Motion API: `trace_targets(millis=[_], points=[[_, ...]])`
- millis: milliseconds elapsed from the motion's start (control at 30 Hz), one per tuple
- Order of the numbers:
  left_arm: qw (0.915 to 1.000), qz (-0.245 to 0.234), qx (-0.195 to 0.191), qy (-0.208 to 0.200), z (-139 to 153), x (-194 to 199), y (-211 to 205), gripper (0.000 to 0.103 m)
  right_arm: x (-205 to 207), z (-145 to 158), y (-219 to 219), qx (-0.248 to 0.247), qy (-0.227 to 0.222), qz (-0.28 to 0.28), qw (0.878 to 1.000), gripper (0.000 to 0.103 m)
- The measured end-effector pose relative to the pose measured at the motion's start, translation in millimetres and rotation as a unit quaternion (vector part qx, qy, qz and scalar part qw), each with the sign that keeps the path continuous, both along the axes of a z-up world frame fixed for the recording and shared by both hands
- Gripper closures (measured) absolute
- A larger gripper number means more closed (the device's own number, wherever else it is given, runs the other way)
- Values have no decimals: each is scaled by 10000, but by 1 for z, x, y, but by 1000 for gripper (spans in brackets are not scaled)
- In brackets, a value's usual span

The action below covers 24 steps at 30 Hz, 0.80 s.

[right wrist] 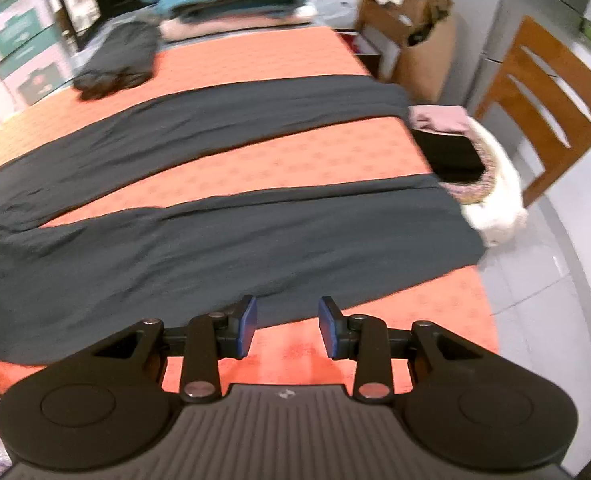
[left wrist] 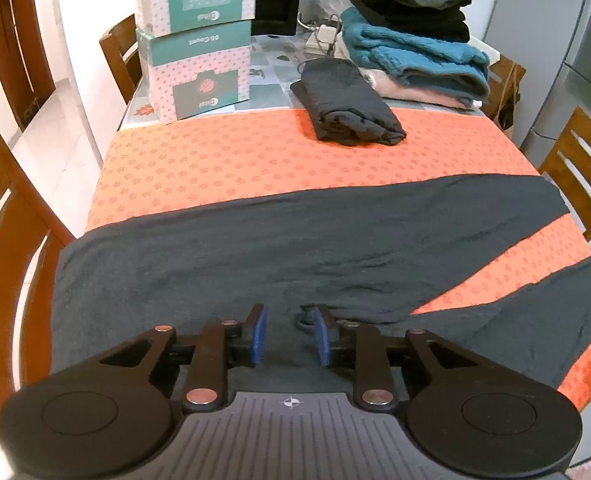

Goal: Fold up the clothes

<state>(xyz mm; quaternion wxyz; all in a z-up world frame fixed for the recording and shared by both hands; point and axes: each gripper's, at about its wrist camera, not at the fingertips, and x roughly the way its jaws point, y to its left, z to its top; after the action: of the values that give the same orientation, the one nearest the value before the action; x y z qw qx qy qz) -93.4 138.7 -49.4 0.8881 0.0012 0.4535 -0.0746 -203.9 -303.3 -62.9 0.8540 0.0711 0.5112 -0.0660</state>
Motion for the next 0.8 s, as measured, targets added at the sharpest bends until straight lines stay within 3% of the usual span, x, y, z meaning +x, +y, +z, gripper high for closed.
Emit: trace_targets(millis=[133,500,633,800], points=[[9999,165,14,14,2,-5,-21,60,0,-4,-37,-2,8,-189,9998,63],[9954,817,-334,362,10,-3,-79,48,0,-41,-169,486,-112,-1308,9902,55],[9932,987,-422,454,10,-3,-102,46,1,-66,-208,1241,-193,-1879,9741,54],[9899,1188,-476,615,6,-3,-125,44,0,-107,-245,2320,-187,-2719,9337,54]])
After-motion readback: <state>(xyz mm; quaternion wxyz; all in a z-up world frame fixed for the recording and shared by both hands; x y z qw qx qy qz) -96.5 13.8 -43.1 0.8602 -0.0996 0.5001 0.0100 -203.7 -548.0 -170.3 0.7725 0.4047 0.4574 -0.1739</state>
